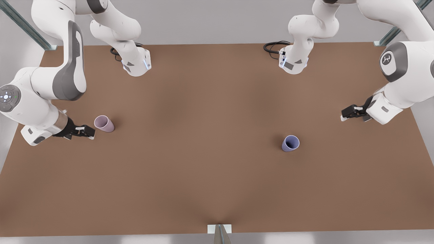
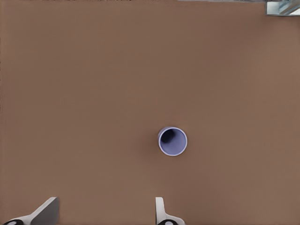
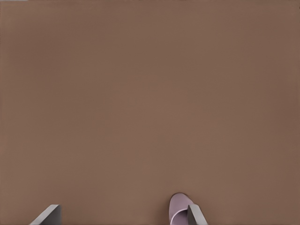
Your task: Stack the cups, with the pink cup at the bottom and the purple cup at the top
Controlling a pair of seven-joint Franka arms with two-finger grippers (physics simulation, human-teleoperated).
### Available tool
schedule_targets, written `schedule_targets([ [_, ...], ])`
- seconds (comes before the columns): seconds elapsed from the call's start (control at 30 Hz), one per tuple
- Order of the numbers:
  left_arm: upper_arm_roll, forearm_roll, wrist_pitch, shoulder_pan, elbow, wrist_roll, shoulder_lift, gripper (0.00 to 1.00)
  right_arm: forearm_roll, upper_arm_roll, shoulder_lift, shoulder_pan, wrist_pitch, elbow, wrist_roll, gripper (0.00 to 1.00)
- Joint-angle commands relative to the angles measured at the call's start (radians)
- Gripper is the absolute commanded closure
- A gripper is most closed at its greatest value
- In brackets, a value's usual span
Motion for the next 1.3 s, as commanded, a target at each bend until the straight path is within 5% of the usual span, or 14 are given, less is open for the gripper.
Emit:
schedule_targets([
  [0.0, 0.002, 0.002, 0.022, -0.002, -0.001, 0.026, 0.001, 0.0, 0.002, 0.0, -0.001, -0.004, 0.035, 0.002, -0.009, 0.0],
  [0.47, 0.0, 0.001, -0.02, -0.001, -0.036, 0.016, 0.011, 0.0, 0.016, 0.015, 0.079, 0.057, 0.076, -0.018, -0.028, 0.0],
  [0.67, 0.0, 0.001, -0.021, -0.002, -0.036, 0.016, 0.012, 0.0, 0.008, 0.006, -0.145, 0.045, 0.181, -0.42, -0.029, 0.0],
  [1.0, 0.0, 0.002, -0.021, -0.001, -0.042, 0.016, 0.02, 0.0, 0.012, -0.006, -0.251, -0.116, 0.243, -0.639, -0.075, 0.0],
  [1.27, 0.0, 0.002, -0.024, -0.002, -0.042, 0.016, 0.021, 0.0, 0.088, -0.025, -0.168, -0.115, 0.368, -0.675, -0.085, 0.0],
])
